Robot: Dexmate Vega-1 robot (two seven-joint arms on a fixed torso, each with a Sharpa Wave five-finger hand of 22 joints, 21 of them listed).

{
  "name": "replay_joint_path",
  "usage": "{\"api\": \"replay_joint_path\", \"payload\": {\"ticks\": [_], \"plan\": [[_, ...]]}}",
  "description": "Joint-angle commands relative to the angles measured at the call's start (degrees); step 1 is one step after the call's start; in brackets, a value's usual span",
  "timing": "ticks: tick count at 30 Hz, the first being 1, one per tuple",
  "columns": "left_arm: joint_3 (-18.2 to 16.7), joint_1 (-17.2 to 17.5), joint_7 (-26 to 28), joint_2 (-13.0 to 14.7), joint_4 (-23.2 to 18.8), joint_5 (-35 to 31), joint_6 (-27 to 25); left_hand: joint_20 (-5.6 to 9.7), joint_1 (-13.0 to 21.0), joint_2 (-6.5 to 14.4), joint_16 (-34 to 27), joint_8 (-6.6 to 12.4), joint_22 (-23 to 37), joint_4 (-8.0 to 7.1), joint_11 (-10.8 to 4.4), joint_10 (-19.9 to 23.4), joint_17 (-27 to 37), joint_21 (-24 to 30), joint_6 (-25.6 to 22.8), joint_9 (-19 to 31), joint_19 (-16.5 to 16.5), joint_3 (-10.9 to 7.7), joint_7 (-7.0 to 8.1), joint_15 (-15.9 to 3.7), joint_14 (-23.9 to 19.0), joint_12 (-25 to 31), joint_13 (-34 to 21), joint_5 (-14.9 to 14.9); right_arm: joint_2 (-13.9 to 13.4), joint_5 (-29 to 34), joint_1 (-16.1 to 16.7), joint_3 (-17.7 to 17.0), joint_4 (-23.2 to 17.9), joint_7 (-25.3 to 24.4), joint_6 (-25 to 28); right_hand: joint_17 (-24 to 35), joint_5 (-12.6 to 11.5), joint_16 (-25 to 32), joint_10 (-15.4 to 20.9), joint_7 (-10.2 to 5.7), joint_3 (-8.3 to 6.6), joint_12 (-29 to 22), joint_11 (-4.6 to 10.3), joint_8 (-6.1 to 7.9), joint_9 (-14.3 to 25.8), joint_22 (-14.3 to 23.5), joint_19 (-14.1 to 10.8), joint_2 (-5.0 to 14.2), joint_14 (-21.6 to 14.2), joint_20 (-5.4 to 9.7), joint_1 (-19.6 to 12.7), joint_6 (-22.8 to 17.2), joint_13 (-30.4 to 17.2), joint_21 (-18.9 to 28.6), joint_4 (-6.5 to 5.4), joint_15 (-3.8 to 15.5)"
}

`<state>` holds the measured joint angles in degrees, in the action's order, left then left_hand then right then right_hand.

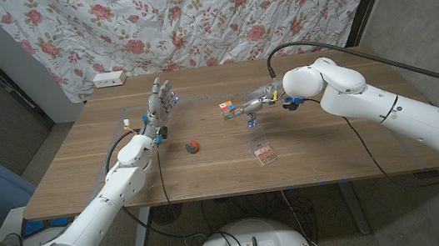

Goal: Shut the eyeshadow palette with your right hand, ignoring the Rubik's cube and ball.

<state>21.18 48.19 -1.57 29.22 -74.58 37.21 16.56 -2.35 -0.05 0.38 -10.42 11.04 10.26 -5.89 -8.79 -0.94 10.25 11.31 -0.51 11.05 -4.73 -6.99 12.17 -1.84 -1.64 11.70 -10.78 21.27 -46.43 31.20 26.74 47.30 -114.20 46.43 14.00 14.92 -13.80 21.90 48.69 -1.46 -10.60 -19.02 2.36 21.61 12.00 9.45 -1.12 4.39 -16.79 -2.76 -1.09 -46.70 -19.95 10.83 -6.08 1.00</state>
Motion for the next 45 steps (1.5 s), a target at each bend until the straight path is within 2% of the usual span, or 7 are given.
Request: {"api": "replay_joint_path", "payload": {"ticks": [1, 11, 19, 25, 36, 38, 45], "plan": [[0.0, 0.0, 0.0, 0.0, 0.0, 0.0, 0.0, -0.07, 0.3, 0.5, -0.3, 0.29, 0.2, 0.10, -0.51, 0.0, 0.3, 0.3, 0.1, 0.2, -0.4, -0.56, 0.41, -1.35, -0.2, 0.3, -0.2, 0.2, 0.8, 0.6, 0.0, 0.3, 0.6, -1.4, -0.5, 0.0, -0.6, 0.0, -0.8, -0.30, -0.10, 0.5, 0.05, -0.40, 0.2, 0.2, -0.3, 0.23, 0.7, -0.23, -0.9, 0.9, -0.3, 0.1, 0.29, -0.15], [0.0, 0.0, 0.0, 0.0, 0.0, 0.0, 0.0, -0.05, 0.3, 0.5, -0.3, 0.28, 0.2, 0.10, -0.38, 0.0, 0.3, 0.2, 0.2, 0.2, -0.4, -0.56, 0.41, -1.39, -0.2, 0.3, -0.2, 0.2, 1.8, 1.4, -0.3, 1.1, 1.7, -1.8, -0.8, -0.1, -0.6, -0.4, -2.4, -0.57, -0.12, 1.5, 0.05, -0.96, 0.1, 0.2, -0.3, 0.34, 1.7, -0.33, -1.0, 2.3, -0.6, 0.0, 0.48, -0.62], [0.0, 0.0, 0.0, 0.0, 0.0, 0.0, 0.0, -0.14, 0.3, 0.5, -0.3, 0.28, 0.2, 0.10, -0.57, 0.0, 0.3, 0.2, 0.2, 0.2, -0.4, -0.56, 0.41, -1.34, -0.2, 0.3, -0.2, 0.2, 2.7, 2.9, -0.8, 2.4, 2.7, -1.5, -0.9, -0.1, -0.7, -0.9, -4.5, -1.08, -0.08, 2.9, 0.11, -2.01, 0.0, 0.2, -0.1, 0.40, 3.1, -0.55, -1.0, 4.6, -0.5, -0.1, 0.62, -0.92], [0.0, 0.0, 0.0, 0.0, 0.0, 0.0, 0.0, -0.13, 0.3, 0.5, -0.4, 0.29, 0.2, 0.10, -0.45, 0.1, 0.3, 0.3, 0.1, 0.2, -0.5, -0.56, 0.41, -1.38, -0.2, 0.3, -0.2, 0.2, 3.4, 4.1, -1.4, 3.5, 3.5, -0.3, -0.7, -0.1, -0.7, -1.3, -5.1, -1.33, -0.04, 3.5, 0.40, -2.14, -0.1, 0.2, 0.2, 0.41, 3.9, -0.65, -1.0, 4.6, -0.3, -0.2, 0.64, -1.30], [0.0, 0.0, 0.0, 0.0, 0.0, 0.0, 0.0, -0.10, 0.3, 0.5, -0.4, 0.30, 0.2, 0.11, -0.39, 0.0, 0.3, 0.2, 0.1, 0.2, -0.4, -0.56, 0.40, -1.39, -0.3, 0.3, -0.2, 0.2, 4.5, 5.6, -2.6, 5.1, 5.7, 1.5, -2.3, -0.1, -0.6, -1.4, -4.9, -1.44, 0.15, 3.8, 0.36, -1.86, -0.1, 0.2, 0.5, 0.46, 4.2, -0.70, -0.6, 3.5, 0.0, -0.2, 0.44, -1.41], [0.0, 0.0, 0.0, 0.0, 0.0, 0.0, 0.0, -0.09, 0.3, 0.5, -0.4, 0.30, 0.2, 0.11, -0.51, 0.0, 0.3, 0.3, 0.1, 0.2, -0.5, -0.56, 0.40, -1.38, -0.3, 0.3, -0.2, 0.2, 4.8, 5.5, -3.1, 5.4, 6.3, 2.5, -2.6, -0.1, -0.6, -1.3, -3.7, -1.39, -0.16, 3.5, 0.53, -1.66, -0.2, 0.2, 0.6, 1.09, 4.2, -0.57, -0.9, 2.8, 0.1, -0.2, 0.49, -1.31], [0.0, 0.0, 0.0, 0.0, -0.1, 0.0, 0.0, -0.12, 0.3, 0.4, -0.4, 0.30, 0.2, 0.10, -0.50, 0.0, 0.3, 0.2, 0.1, 0.2, -0.4, -0.55, 0.40, -1.34, -0.3, 0.3, -0.2, 0.2, 5.2, 5.9, -3.0, 5.7, 6.9, 2.3, -3.1, -0.1, -0.6, -1.3, -3.2, -1.11, -0.36, 3.6, 0.26, -1.62, -0.2, 0.2, 0.5, 1.42, 4.2, -0.48, -1.1, 2.5, 0.2, -0.1, 0.57, -1.30]]}}
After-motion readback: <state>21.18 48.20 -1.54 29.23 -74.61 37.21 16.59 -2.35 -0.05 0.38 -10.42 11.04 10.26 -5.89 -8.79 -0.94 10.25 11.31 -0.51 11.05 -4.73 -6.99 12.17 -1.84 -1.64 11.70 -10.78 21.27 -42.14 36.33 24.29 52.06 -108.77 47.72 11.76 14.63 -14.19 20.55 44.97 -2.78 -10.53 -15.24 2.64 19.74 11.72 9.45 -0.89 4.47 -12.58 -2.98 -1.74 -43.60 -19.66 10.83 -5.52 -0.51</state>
